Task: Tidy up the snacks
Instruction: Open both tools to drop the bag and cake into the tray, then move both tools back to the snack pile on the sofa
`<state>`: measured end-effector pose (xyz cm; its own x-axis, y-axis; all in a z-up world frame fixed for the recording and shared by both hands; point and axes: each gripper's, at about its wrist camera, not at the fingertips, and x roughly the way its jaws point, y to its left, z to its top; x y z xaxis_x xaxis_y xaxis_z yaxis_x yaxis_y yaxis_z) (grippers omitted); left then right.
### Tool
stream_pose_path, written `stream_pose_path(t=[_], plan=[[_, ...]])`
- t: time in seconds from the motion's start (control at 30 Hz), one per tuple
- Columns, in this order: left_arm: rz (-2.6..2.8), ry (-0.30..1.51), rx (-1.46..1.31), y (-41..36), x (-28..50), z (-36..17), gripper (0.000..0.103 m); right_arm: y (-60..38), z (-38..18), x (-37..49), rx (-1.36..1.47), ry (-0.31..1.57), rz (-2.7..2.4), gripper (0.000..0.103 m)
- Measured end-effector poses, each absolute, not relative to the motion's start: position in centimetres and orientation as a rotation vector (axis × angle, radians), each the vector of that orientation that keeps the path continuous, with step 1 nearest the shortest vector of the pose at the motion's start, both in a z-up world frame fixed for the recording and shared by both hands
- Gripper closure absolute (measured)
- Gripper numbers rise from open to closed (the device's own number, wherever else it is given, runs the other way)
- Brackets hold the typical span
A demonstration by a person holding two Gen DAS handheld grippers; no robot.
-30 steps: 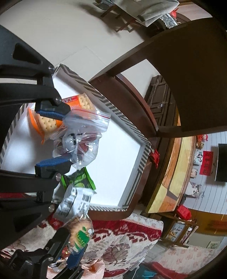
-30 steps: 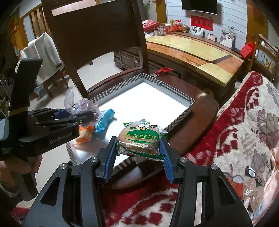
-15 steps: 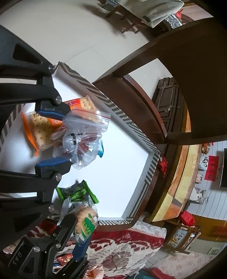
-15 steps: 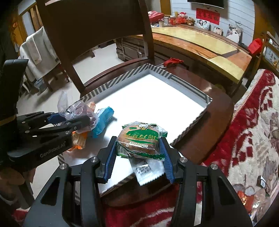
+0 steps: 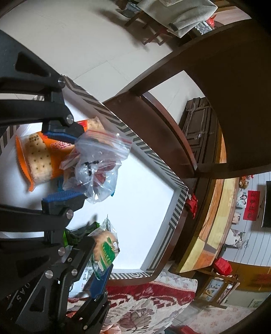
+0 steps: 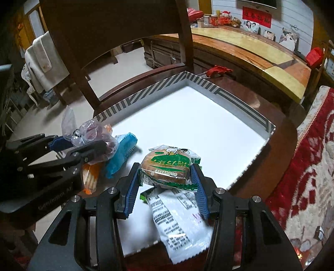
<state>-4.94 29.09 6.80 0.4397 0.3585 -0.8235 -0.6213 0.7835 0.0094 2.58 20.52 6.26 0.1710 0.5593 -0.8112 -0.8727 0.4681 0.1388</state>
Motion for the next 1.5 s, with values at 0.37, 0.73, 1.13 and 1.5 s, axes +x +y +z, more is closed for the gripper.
stream_pose_path(t=[0.37,0.73,1.13,1.5], plan=[[0.629,0.926,-0.33,29.1,-5.2,7.0,0.034,20.0,7.0,1.8,-0.383,0.923,1.086,0.049],[0.608,0.89,-0.294,27.2,-5.9,8.3,0.024,16.7,9.6,0.7,-0.332,0.876,1.077,0.049],[0.545,0.855,-0.253,22.9,-5.4,9.7,0.015,11.7,10.4,-0.2,-0.282,0.848,1.009,0.049],[0.45,0.843,-0.197,17.5,-3.9,10.8,0.006,4.9,10.6,0.2,-0.23,0.845,0.867,0.048]])
